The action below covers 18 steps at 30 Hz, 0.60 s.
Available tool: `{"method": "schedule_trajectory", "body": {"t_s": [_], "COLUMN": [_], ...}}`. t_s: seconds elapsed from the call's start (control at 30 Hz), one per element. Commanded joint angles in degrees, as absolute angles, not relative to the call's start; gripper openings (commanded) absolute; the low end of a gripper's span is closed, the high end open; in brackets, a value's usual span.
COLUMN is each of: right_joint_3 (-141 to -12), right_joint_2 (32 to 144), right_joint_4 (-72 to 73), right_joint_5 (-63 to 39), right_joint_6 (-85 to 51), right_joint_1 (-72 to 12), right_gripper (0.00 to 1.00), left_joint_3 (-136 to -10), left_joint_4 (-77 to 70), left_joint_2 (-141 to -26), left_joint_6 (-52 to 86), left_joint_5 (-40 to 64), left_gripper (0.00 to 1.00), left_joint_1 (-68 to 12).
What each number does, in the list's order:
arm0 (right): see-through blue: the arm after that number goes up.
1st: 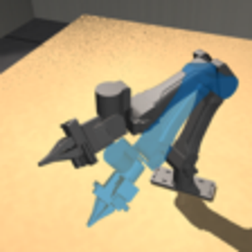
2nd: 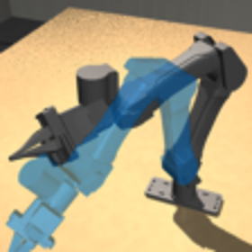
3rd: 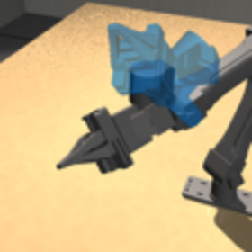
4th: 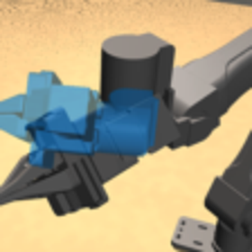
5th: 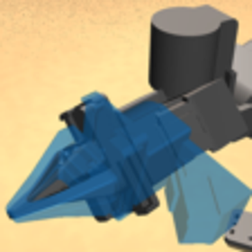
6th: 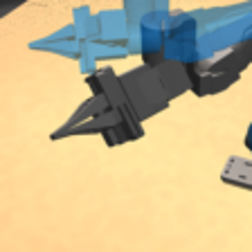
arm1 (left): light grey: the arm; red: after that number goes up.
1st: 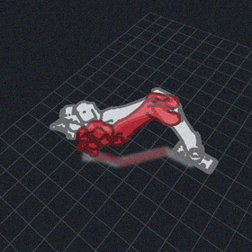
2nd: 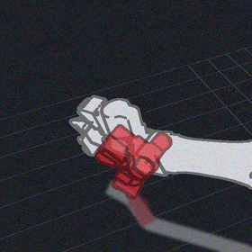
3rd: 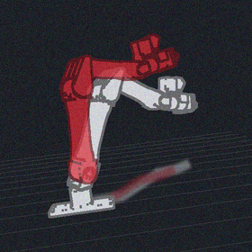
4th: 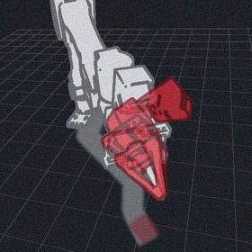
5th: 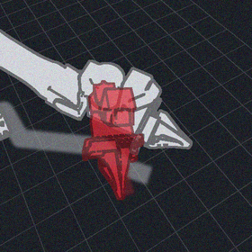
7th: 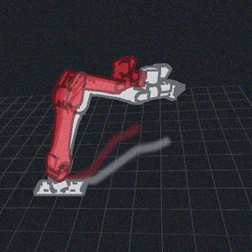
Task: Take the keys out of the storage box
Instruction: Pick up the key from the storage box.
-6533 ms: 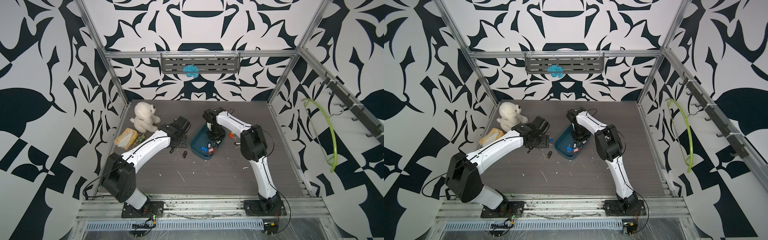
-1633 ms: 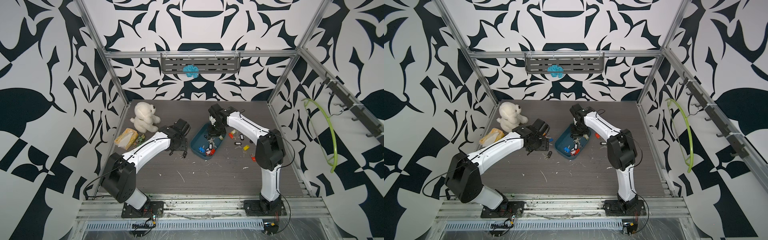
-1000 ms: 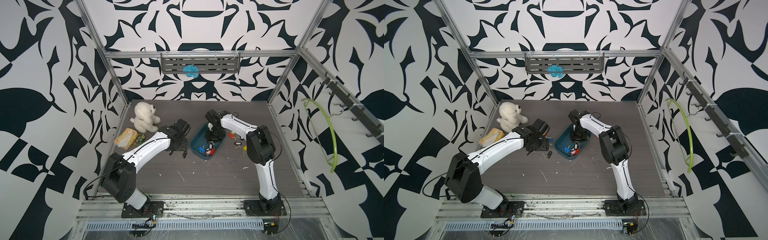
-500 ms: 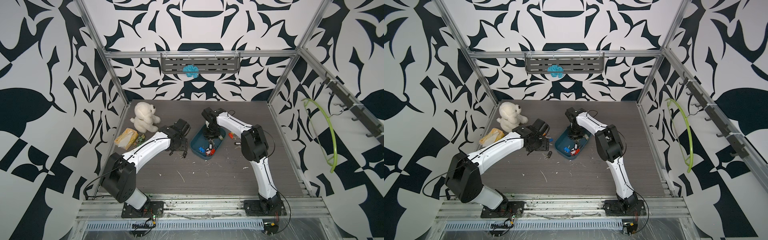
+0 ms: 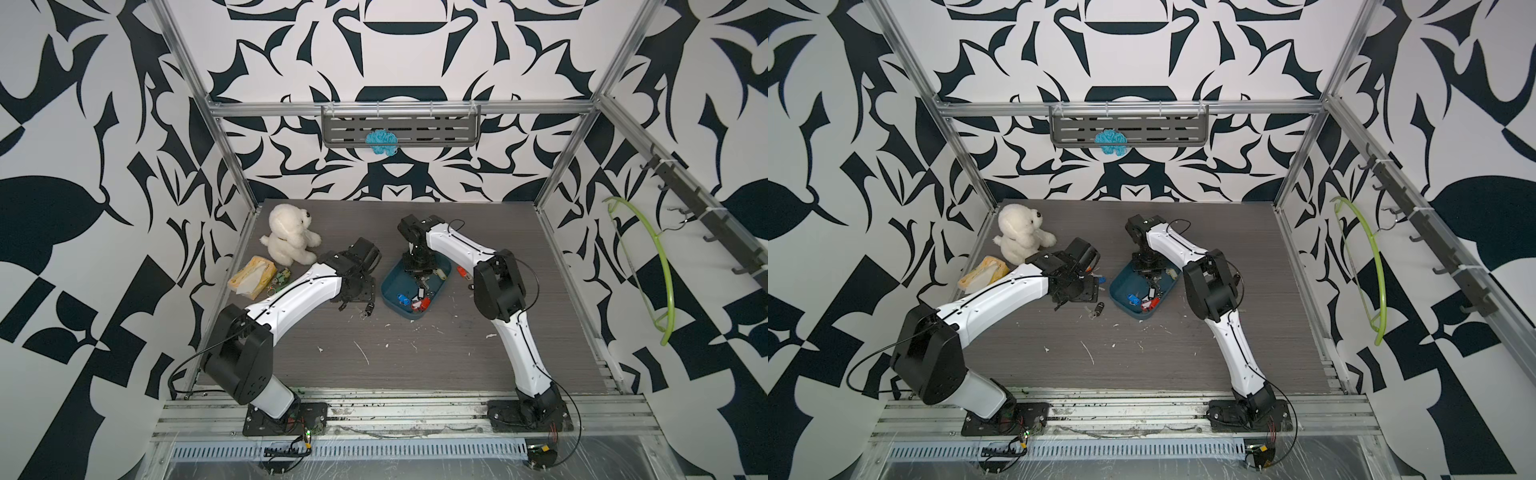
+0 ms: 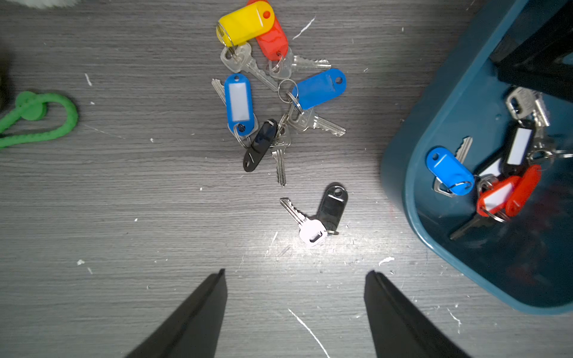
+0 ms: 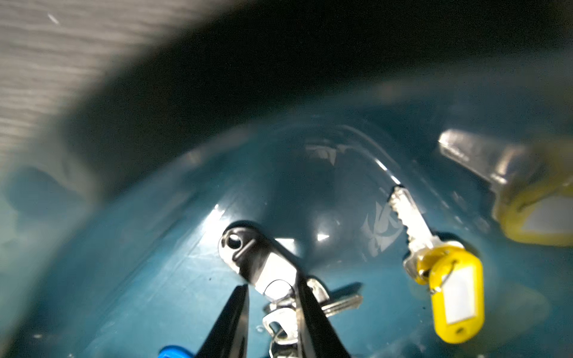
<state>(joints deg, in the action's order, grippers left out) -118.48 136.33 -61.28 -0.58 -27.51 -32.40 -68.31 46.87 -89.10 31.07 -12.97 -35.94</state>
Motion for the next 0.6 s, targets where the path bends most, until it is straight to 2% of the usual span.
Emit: {"method": "schedule_trajectory", "body": {"t_s": [0.0,0.13,0.33,0.57], "right_joint_3": [-120.06,-119.71,-119.6,-118.89], "right_joint_2": [135.61,135.55,133.67,129.49], "right_joint_4": [-64.54,-64.43,-64.61,-64.78], "right_joint_5": [0.79,0.96,1.62,1.96], "right_joint_6": [-27.69,-27.71,-27.88,-28.12], "right_joint_1": [-32.84,-32.81,-32.95,-32.96], "right_gripper": [0.29,0.24,0.0,0.0], "left_joint_3": [-67.63,-67.41,-67.28,-67.32], "left_joint_4": [47.11,47.11,47.11,47.11], "left_joint_2": [-89.63,-89.57,-89.31,-89.47], "left_joint_6": [30.59,30.67,30.74,30.94], "left_joint_5": [-12.88,-12.75,-12.83,-12.65], "left_gripper": [0.77,0.77,0.77,0.77], "left_joint_1": [-35.71,-35.76,-35.73,-35.69]}}
